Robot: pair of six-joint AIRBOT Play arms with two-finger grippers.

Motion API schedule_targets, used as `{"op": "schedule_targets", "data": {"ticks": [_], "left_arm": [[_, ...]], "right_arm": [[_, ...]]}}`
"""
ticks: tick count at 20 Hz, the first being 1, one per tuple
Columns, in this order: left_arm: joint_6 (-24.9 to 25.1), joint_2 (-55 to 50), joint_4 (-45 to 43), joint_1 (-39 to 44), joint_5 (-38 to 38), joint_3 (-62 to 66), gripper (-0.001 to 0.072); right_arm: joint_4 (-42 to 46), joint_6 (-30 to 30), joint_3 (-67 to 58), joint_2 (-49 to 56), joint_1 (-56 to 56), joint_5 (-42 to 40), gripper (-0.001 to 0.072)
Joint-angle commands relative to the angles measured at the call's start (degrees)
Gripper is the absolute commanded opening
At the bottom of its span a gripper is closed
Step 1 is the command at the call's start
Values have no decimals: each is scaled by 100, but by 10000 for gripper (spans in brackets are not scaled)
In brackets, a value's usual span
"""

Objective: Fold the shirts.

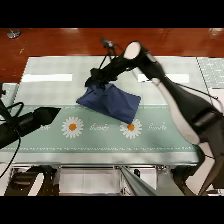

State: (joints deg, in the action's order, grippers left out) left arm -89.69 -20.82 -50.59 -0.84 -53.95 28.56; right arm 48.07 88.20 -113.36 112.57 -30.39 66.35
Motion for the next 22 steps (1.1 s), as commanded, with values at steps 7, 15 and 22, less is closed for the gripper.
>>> {"op": "schedule_targets", "data": {"ticks": [7,15,22], "left_arm": [[483,-833,0,-13,387,-234,27],[673,-1526,0,-9,448,-240,27],[911,-1718,0,-9,450,-247,27]], "right_arm": [[-780,-365,-511,391,671,444,631],[2184,-546,1613,-2343,3303,2957,619],[544,-37,6804,-4011,2959,-909,619]]}}
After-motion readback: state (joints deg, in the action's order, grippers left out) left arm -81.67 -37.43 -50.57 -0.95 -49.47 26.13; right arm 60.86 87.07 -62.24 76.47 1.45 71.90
